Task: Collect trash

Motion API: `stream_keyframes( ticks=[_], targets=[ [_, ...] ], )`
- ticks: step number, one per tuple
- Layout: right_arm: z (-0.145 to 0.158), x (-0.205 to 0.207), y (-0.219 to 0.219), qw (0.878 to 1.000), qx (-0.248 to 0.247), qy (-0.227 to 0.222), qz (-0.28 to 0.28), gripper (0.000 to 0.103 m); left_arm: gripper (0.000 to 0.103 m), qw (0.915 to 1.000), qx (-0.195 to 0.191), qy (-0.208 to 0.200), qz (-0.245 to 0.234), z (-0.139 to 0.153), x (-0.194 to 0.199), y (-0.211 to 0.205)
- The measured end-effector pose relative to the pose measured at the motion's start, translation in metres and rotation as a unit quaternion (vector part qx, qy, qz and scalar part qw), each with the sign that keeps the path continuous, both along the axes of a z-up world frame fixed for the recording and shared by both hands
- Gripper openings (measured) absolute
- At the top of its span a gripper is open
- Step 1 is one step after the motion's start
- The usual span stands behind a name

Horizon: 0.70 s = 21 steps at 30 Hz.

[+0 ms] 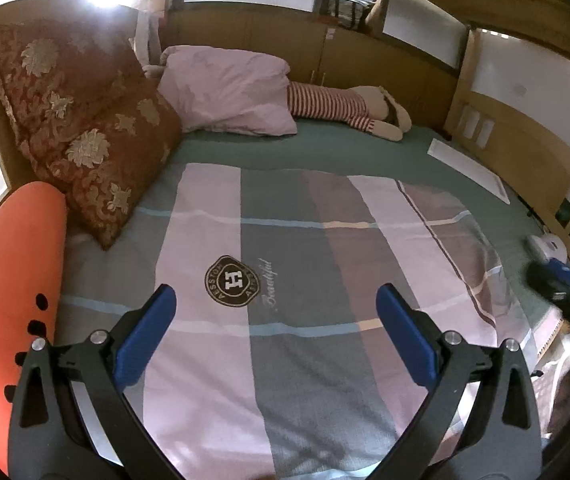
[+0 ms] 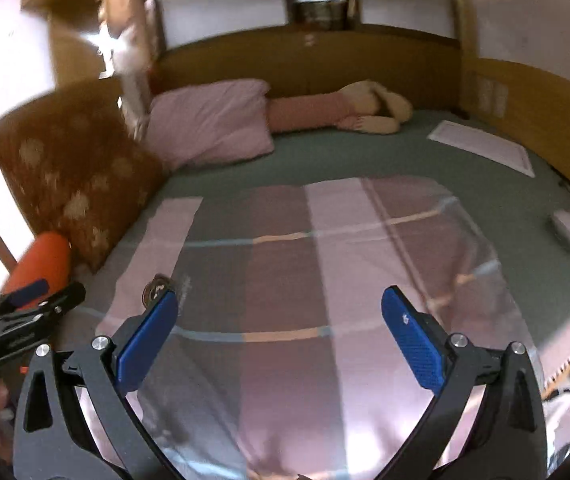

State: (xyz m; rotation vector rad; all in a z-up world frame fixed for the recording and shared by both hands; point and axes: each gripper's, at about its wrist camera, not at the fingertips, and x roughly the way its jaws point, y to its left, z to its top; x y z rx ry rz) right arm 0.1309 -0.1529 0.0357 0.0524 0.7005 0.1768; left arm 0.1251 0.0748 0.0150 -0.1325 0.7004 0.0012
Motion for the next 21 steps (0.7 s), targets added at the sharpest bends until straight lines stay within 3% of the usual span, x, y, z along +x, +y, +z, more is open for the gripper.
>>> stream_keyframes(
  ticks=[5,8,16,21],
  targets=[
    [-0.023,0.008,0.026,0.999,-0.024,-0.021,0.002,0.100,0.100,0.9996,0.020,0.000,0.020,-0.001,0.002,-0.003],
    [-0.034,0.014,0.021,1.000,-0.016,0.003,-0.013,0.100,0.100,0.9995,0.027,0.001,0.018,-0.001,0.002,-0.009],
    [-0.037,0.010,0.003,1.000,-0.015,0.001,-0.025,0.100,0.100,0.9987,0.049,-0.009,0.012,-0.002,0.003,-0.028],
    [-0.037,0.009,0.004,1.000,-0.015,-0.001,-0.022,0.100,0.100,0.9994,0.032,-0.004,0.011,-0.005,0.004,-0.030]
  ],
)
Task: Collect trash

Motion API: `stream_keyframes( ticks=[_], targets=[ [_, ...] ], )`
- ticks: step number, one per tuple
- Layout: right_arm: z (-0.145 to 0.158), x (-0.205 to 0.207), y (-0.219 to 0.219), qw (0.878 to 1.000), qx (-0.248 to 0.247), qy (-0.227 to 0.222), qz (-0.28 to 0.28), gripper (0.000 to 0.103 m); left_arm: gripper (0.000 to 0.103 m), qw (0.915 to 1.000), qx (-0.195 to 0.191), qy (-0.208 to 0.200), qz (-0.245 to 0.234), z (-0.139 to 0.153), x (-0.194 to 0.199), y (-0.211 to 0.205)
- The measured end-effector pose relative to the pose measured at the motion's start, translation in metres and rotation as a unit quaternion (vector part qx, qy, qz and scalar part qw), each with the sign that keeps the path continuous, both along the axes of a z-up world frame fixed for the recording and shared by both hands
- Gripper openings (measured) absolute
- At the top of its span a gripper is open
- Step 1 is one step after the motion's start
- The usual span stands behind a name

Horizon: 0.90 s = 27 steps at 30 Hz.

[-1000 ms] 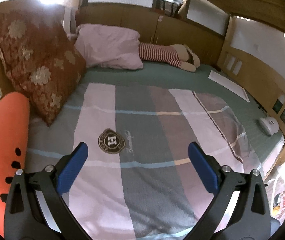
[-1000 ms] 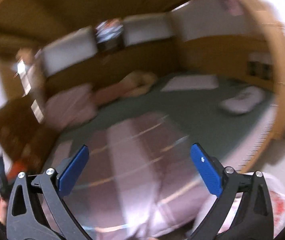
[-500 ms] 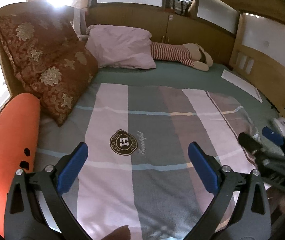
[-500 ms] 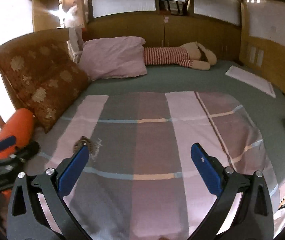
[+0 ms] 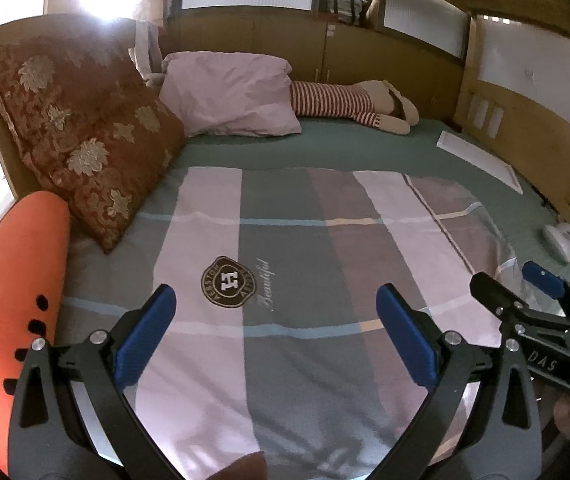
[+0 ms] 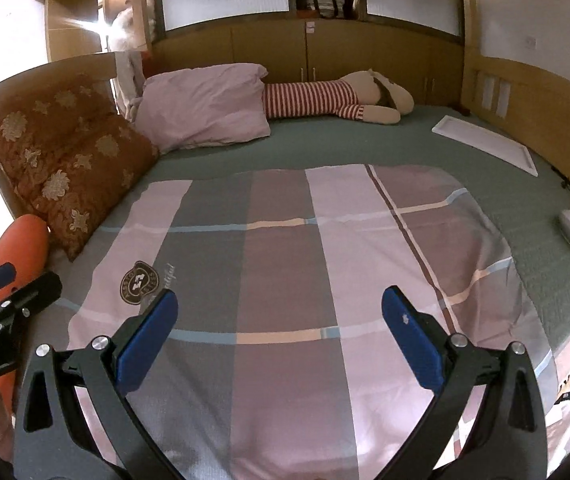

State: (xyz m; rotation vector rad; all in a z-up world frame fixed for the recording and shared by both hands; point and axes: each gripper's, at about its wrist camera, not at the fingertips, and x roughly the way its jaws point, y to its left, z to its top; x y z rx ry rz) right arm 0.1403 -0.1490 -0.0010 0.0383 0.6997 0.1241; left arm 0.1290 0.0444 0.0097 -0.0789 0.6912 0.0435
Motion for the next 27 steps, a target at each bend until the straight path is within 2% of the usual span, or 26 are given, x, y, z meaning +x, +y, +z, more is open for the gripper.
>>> stream_keyframes(
  ticks=[7,14,21,27],
  targets=[
    [0.001,-0.001,0.004,1.000,-0.005,-0.004,0.005,0.100,0.100,0.9985,0.050,-0.004,0.019,-0.001,-0.001,-0.010],
    [0.002,-0.002,0.002,1.000,-0.009,-0.009,0.004,0.100,0.100,0.9995,0.026,-0.006,0.019,0.001,-0.002,-0.006],
    [0.002,-0.003,0.004,1.000,-0.011,-0.008,0.007,0.100,0.100,0.9989,0.040,-0.004,0.023,-0.001,-0.002,-0.010],
    [0.002,-0.004,0.004,1.000,-0.013,-0.008,0.010,0.100,0.100,0.9991,0.036,-0.001,0.021,-0.001,-0.002,-0.009]
  ],
)
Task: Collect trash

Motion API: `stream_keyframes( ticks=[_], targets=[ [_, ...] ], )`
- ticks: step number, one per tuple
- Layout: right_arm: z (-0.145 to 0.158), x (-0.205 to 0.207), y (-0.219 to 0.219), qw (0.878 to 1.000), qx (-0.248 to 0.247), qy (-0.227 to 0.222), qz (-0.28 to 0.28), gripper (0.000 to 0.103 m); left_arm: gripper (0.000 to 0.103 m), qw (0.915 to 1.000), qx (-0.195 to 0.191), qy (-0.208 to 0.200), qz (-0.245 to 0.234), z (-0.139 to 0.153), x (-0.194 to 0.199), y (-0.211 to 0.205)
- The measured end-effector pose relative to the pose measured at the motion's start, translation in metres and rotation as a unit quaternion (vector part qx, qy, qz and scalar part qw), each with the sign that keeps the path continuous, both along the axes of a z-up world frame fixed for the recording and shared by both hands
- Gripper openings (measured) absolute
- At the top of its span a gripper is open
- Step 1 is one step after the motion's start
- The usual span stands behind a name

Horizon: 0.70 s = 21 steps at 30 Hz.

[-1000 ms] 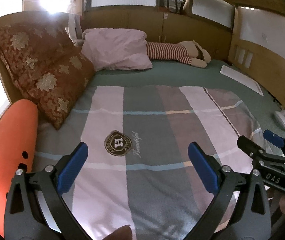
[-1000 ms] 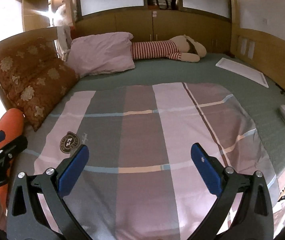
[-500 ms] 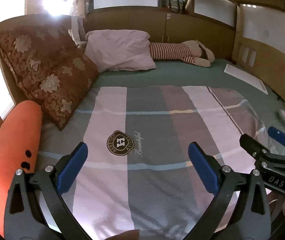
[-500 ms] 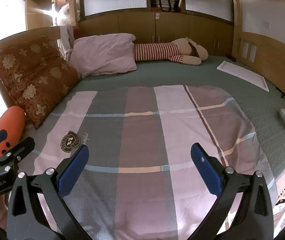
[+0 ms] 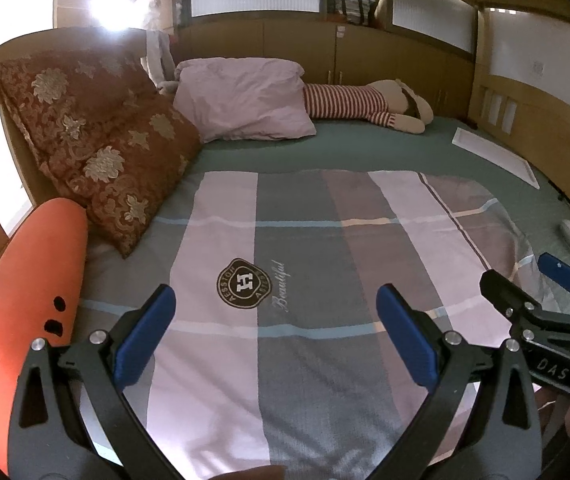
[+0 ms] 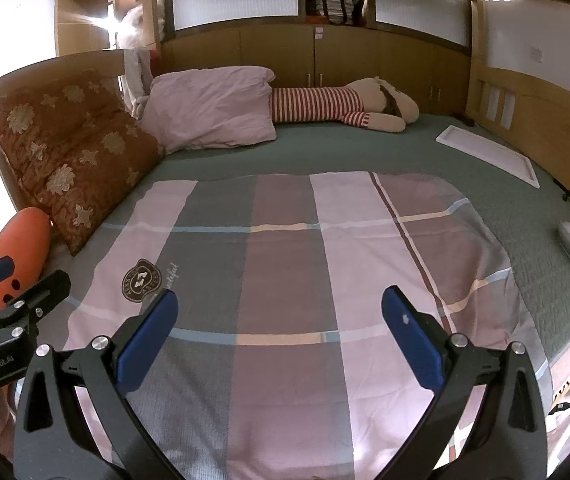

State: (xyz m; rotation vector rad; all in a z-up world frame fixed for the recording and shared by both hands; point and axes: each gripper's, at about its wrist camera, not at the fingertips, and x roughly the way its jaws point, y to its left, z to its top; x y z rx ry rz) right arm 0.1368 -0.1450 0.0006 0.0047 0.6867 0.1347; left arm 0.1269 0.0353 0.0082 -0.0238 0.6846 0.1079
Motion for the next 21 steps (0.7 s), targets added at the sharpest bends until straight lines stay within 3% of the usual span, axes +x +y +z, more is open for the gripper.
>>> stream_keyframes(
  ticks=[21],
  targets=[
    [-0.0019,-0.0020,0.0034,1.000,0.000,0.003,0.004,0.100,0.100,0.9999,-0.008,0.009,-0.003,-0.0014,0.0019,0.0004]
  ],
)
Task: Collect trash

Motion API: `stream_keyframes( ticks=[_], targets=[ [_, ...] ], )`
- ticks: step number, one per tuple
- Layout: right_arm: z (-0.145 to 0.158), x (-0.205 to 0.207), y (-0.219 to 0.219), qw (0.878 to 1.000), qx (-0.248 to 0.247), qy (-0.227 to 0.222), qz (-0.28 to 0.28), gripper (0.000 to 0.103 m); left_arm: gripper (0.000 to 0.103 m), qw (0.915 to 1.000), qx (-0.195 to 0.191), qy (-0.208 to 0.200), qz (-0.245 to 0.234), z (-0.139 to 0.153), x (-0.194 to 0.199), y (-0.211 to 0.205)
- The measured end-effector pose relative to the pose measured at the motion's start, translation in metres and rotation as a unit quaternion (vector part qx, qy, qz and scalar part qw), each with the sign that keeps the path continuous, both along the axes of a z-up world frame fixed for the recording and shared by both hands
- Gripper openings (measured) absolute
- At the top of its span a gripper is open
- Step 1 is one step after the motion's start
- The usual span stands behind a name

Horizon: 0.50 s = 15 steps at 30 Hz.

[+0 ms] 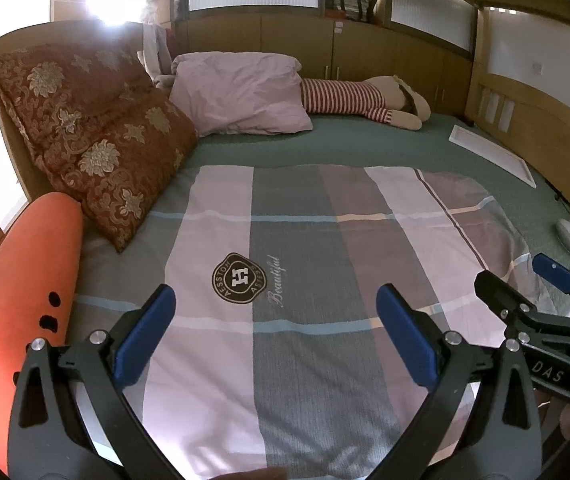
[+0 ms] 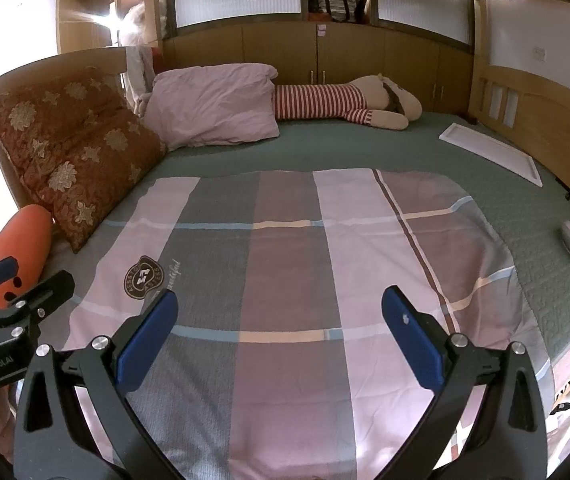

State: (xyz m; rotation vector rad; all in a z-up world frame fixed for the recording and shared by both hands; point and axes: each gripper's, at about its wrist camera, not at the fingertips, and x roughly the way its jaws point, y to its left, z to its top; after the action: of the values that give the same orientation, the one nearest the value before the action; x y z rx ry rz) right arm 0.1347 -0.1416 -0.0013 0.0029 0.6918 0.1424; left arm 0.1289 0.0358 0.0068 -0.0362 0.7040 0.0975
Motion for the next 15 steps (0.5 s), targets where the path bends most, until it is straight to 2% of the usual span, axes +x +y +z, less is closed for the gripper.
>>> stream_keyframes(
  ticks=[15],
  targets=[
    [0.0001,-0.0005,0.0012,1.000,0.000,0.001,0.000,0.100,0.100,1.0000,-0.006,0.006,0.002,-0.0035,0.0007,0.0038]
  ],
)
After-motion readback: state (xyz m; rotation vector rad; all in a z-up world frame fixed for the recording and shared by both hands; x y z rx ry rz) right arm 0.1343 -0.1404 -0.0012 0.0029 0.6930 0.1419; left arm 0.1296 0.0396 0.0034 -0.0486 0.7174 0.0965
